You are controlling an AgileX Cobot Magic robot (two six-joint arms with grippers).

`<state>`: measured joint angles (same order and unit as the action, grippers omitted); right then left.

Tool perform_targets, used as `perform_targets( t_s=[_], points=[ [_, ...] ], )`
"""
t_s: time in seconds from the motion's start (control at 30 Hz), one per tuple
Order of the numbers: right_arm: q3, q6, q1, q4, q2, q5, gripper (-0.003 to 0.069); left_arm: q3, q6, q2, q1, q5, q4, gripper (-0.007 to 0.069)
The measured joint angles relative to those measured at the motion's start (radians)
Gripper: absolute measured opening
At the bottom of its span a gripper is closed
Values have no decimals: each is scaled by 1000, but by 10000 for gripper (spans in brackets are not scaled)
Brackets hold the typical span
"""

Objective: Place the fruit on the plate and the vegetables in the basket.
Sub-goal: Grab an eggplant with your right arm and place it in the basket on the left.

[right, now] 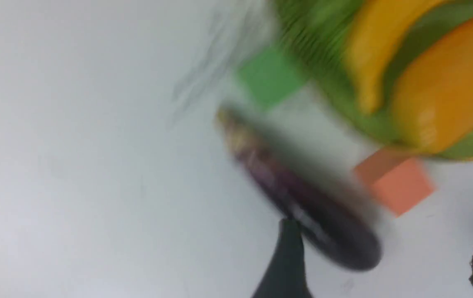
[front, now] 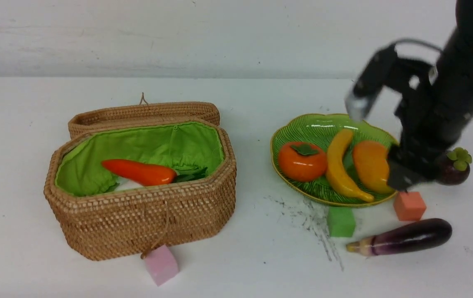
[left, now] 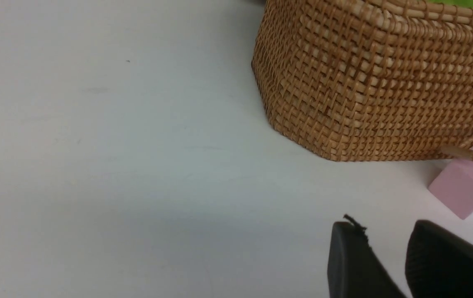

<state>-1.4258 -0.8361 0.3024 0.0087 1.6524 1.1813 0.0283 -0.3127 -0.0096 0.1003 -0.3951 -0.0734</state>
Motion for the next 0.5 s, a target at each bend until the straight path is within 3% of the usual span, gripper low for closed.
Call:
perform_targets(
  t_s=[0.1, 0.2, 0.5],
  points=[
    [166, -312, -39, -9, 21, -60, 568, 0, 0, 0, 0, 0, 0, 205],
    [250, -461, -46, -1, 66, -127, 568, 0, 0, 0, 0, 0, 0, 209],
    [272, -518, -46, 18, 123, -293, 566, 0, 0, 0, 0, 0, 0, 220]
  ],
)
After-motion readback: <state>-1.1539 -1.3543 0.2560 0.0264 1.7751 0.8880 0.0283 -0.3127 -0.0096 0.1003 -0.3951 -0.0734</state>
